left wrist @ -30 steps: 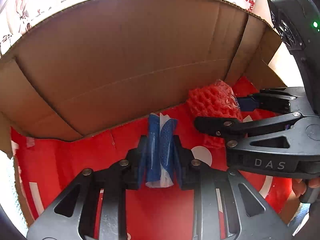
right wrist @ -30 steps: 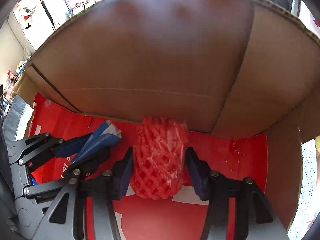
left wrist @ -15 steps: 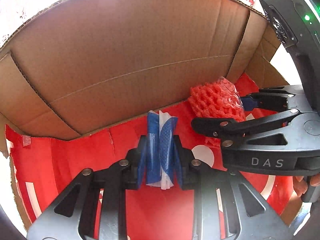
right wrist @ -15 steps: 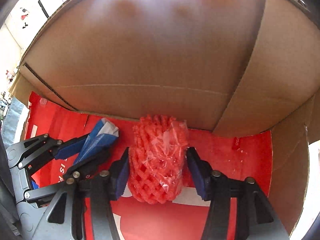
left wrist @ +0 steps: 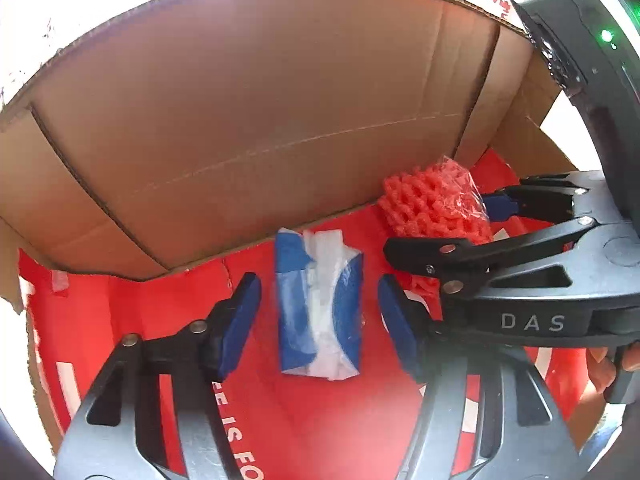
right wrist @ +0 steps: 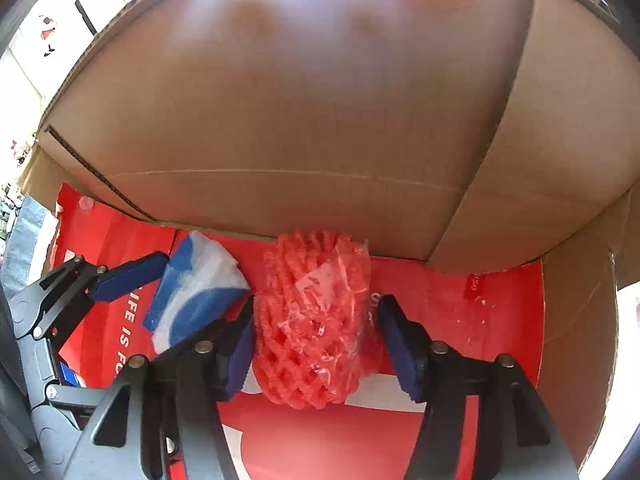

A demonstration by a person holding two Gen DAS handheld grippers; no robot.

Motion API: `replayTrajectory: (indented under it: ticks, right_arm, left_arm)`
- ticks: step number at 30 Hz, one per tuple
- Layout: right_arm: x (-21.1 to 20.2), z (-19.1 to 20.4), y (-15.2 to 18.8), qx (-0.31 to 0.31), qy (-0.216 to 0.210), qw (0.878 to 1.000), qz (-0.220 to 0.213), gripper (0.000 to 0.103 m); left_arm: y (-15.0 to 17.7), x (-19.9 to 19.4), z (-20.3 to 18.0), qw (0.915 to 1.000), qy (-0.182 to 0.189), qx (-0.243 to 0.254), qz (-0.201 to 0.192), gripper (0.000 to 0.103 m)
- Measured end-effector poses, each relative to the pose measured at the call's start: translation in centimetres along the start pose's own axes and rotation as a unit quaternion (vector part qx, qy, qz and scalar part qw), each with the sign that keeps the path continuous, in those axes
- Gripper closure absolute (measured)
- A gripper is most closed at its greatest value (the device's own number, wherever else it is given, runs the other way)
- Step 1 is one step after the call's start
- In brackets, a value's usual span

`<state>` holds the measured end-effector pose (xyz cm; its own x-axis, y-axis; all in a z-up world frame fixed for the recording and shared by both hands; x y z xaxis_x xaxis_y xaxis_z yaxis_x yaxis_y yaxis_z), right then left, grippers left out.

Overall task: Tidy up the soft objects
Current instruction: 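Open right gripper releasing the red net while left gripper withdraws from box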

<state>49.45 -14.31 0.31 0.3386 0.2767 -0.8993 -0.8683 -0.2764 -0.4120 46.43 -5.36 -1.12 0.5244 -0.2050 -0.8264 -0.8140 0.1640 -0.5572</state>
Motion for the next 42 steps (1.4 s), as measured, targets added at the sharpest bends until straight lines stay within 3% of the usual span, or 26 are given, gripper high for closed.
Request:
replayTrajectory:
  ticks: [7, 10, 14, 21, 27, 30, 35, 42]
  right_arm:
    - [-0.6, -0.7, -0.1, 0.004, 0.003, 1.000, -0.003, 0.037]
    - [-1.2, -0.7, -0.1, 0.008, 0.004, 1.000, -0.008, 0.034]
    - [-2.1, -0.1, 0.1, 0.010, 0.005, 1.000, -0.016, 0.029]
    - [-6.0, 0.6, 0.7, 0.018, -0.006, 0.999, -0.049, 0.024]
    - [-10.4, 2.8, 1.8, 0.014, -0.011, 0.995, -0.097, 0.018]
    - [-13.3, 3.8, 2.7, 0.003, 0.006, 0.991, -0.136, 0.007]
    - [-18.3, 5.0, 4.9, -0.023, 0.027, 0.979, -0.203, 0.000]
    - [-24.1, 7.3, 8.7, -0.052, 0.068, 0.955, -0.284, 0.000]
  left_arm:
    - [-0.1, -0.8, -0.1, 1.0000, -0.004, -0.001, -0.001, 0.044]
    - [-0.1, -1.4, 0.0, 1.0000, -0.006, -0.005, -0.002, 0.037]
    - [0.2, -2.4, 0.0, 0.9999, -0.008, -0.011, -0.010, 0.037]
    - [0.3, -6.7, 0.5, 0.9987, -0.004, -0.029, -0.043, 0.029]
    - [1.8, -11.9, 0.1, 0.9945, 0.007, -0.043, -0.096, 0.021]
    - [1.6, -14.5, 0.5, 0.9913, 0.014, -0.045, -0.123, 0.014]
    - [3.0, -17.9, -0.3, 0.9839, 0.012, -0.045, -0.173, 0.012]
    - [5.6, -22.9, -1.0, 0.9677, 0.003, -0.058, -0.245, 0.007]
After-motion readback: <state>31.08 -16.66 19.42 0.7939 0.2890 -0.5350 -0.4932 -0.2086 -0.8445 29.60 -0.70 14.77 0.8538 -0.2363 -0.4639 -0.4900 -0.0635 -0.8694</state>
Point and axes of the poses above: each gripper's, at about its wrist camera, not at the fingertips, and x roughly the way its jaws point, z to its left, y to its underside, the point moved 9 cm from there along x, roughly the way its jaws point, and after that the axes turned 6 degrees about -x, right-handed, at the moved point
